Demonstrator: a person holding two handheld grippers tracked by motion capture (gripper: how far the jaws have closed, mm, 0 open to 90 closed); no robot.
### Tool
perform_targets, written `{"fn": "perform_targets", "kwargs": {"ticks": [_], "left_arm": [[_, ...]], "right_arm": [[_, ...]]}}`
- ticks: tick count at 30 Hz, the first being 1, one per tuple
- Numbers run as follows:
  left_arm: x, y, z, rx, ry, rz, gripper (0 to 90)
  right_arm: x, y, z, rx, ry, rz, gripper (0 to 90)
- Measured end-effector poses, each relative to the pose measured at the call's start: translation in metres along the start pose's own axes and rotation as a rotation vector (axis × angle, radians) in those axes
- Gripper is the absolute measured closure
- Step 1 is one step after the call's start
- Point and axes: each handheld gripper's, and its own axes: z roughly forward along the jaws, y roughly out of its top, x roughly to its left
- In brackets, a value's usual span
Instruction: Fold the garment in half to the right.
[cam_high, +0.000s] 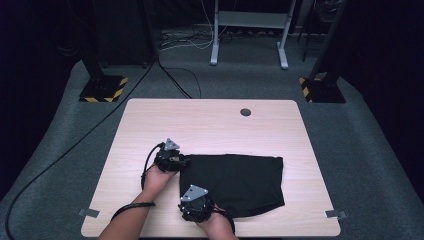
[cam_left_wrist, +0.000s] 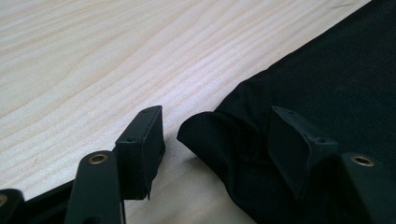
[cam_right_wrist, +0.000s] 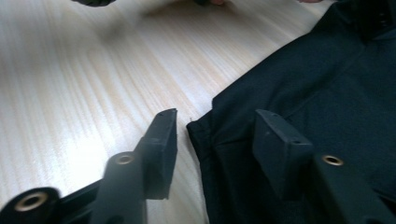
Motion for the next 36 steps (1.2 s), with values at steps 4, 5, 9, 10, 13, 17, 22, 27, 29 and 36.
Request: {"fn": "perform_targets", "kwargs": {"ticks": [4, 5, 9, 10, 13, 17, 22, 27, 29, 36], "left_arm": [[0.0, 0.0, 0.0, -0.001, -0.021, 0.011, 42.4], [0.0, 0.0, 0.0, -0.003, -0.029, 0.015, 44.6], [-0.001, 0.001, -0.001, -0.002, -0.049, 0.015, 52.1], [-0.002, 0.001, -0.001, 0.0, -0.057, 0.018, 54.6], [-0.002, 0.001, -0.001, 0.002, -0.079, 0.02, 63.3], [-0.002, 0.001, -0.001, 0.001, -0.105, 0.006, 69.8], [-0.002, 0.001, -0.001, 0.003, -0.118, -0.007, 76.5], [-0.006, 0.003, -0.003, 0.005, -0.099, 0.015, 80.7], [-0.006, 0.004, -0.004, 0.003, -0.1, 0.018, 81.5], [-0.006, 0.009, -0.014, -0.03, -0.094, 0.024, 82.6]], "right_arm": [[-0.001, 0.002, 0.0, 0.013, -0.028, 0.008, 62.8], [-0.001, 0.004, 0.0, 0.023, -0.038, 0.006, 66.3], [0.001, 0.009, 0.0, 0.063, -0.068, -0.015, 75.0], [0.001, 0.01, 0.001, 0.069, -0.068, -0.026, 77.4], [-0.001, 0.013, 0.002, 0.089, -0.071, -0.048, 82.7], [-0.007, 0.016, 0.002, 0.107, -0.041, -0.013, 84.9], [-0.015, 0.016, 0.002, 0.097, 0.001, 0.068, 86.3], [-0.018, 0.017, 0.001, 0.098, 0.011, 0.102, 86.6], [-0.017, 0.018, -0.001, 0.095, 0.008, 0.105, 86.6], [-0.02, 0.024, -0.012, 0.047, 0.026, 0.108, 86.7]]}}
